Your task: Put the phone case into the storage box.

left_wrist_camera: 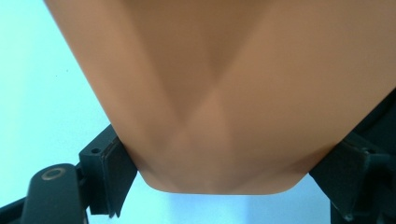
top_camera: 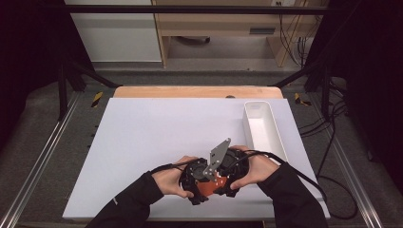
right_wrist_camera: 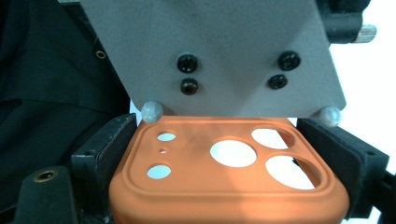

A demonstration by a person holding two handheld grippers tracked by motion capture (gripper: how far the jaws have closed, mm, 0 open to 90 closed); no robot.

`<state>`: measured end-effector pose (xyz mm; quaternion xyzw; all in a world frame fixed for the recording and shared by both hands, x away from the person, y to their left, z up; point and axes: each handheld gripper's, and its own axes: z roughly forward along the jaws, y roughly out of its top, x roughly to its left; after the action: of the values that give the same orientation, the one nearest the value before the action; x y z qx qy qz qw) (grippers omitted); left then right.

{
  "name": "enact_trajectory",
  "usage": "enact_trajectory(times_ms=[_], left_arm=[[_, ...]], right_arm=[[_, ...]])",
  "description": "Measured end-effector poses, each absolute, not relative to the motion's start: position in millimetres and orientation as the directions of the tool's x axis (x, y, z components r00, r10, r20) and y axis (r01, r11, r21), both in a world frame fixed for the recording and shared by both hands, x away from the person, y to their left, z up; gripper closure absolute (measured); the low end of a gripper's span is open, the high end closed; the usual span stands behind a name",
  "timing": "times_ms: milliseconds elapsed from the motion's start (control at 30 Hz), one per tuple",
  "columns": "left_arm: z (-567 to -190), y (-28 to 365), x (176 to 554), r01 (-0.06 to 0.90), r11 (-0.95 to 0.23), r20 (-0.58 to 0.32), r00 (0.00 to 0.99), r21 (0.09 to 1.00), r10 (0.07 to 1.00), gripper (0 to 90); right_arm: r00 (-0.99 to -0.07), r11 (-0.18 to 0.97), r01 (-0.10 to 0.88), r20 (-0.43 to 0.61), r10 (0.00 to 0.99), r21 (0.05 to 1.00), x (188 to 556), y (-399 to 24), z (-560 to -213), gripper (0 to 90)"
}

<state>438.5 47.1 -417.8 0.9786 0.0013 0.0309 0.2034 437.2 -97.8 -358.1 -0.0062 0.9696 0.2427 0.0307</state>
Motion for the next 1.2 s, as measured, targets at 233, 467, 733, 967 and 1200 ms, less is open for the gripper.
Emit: enact_trajectory(times_ms=[233, 467, 733, 967, 1200], left_arm=[[-417.9, 49.6, 441.2, -0.001, -0.907, 0.056, 0.998, 0.42, 0.026, 15.7], [-415.8, 55.7, 441.4, 0.018, -0.893, 0.053, 0.998, 0.45, 0.046, 15.7], [-415.2, 66.3, 442.8, 0.036, -0.872, 0.048, 0.997, 0.488, 0.068, 15.7], [-414.0, 73.7, 444.2, 0.04, -0.85, 0.053, 0.995, 0.524, 0.08, 15.6], [-417.1, 79.8, 444.4, 0.063, -0.823, 0.034, 0.995, 0.564, 0.099, 15.6]], right_arm=[[-0.997, 0.868, -0.033, -0.082, 0.009, 0.496, 436.5, -98.7, -358.0, 9.1], [-0.992, 0.846, -0.028, -0.117, 0.041, 0.532, 436.6, -104.2, -351.9, 3.9], [-0.991, 0.796, -0.008, -0.112, 0.075, 0.605, 434.5, -120.4, -342.4, 2.8], [-0.988, 0.758, 0.017, -0.108, 0.114, 0.653, 433.7, -134.9, -341.6, 2.0], [-0.986, 0.723, 0.028, -0.1, 0.133, 0.691, 434.2, -141.8, -345.9, 1.9]])
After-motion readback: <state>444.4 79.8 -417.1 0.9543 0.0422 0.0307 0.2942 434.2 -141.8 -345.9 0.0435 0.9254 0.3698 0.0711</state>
